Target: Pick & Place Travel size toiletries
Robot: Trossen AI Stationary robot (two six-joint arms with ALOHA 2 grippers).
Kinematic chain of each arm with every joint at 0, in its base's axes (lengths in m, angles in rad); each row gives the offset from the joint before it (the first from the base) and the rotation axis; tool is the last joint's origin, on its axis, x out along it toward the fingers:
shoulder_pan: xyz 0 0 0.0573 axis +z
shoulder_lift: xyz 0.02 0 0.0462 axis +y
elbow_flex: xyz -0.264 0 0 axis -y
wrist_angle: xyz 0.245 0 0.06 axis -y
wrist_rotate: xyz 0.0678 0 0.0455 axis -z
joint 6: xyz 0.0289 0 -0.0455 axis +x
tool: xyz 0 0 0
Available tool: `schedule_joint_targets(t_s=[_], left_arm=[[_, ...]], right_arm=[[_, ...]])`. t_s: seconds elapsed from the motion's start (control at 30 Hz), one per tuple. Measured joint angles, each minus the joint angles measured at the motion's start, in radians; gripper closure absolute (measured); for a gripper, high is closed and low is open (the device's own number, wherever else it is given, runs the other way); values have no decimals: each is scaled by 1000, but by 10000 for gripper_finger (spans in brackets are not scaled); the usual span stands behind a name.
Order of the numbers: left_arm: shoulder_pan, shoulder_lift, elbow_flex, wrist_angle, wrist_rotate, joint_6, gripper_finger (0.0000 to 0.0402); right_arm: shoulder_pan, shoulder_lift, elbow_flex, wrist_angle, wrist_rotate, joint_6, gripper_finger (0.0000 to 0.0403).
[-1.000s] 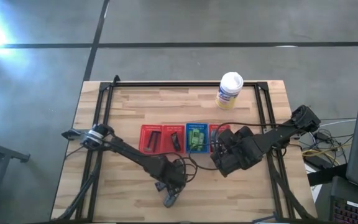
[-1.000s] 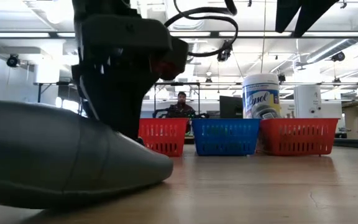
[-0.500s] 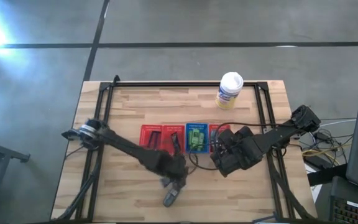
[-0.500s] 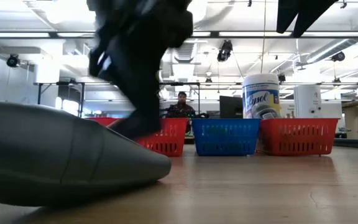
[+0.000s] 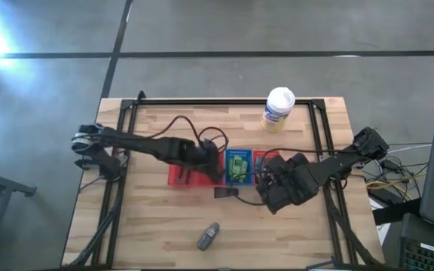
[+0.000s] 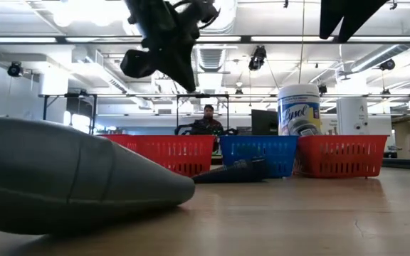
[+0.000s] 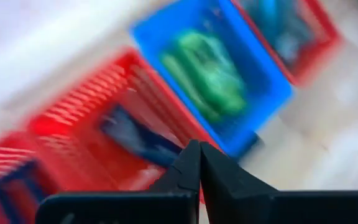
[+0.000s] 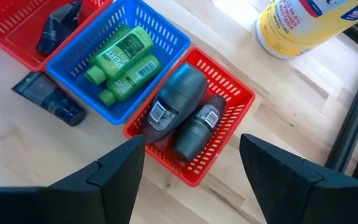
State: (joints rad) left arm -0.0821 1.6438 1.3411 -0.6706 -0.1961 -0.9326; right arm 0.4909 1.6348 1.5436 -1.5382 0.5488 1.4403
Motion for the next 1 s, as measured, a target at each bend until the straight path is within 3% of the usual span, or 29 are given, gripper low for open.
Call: schedule_joint_targets(t_s=[0.07, 0.23, 0.4, 0.53, 0.83, 1.0], left_arm=[[-23, -1, -21, 68, 64, 38, 390], [-155, 58, -38, 286, 80, 182, 331], [-223, 165, 4, 317, 81, 319, 256], [-228, 242, 44, 323, 77, 405, 218], [-228, 354, 126, 311, -62, 578, 204], [-224, 378, 138, 304, -74, 603, 204]], right_arm=[[5, 0, 0, -12, 0, 6, 142], [22, -1, 0, -26, -1, 4, 126], [34, -2, -2, -26, -2, -1, 109], [35, -2, -3, -26, -6, -2, 98], [35, -1, -11, -24, -32, 14, 77], [35, -1, -14, -24, -34, 32, 69]])
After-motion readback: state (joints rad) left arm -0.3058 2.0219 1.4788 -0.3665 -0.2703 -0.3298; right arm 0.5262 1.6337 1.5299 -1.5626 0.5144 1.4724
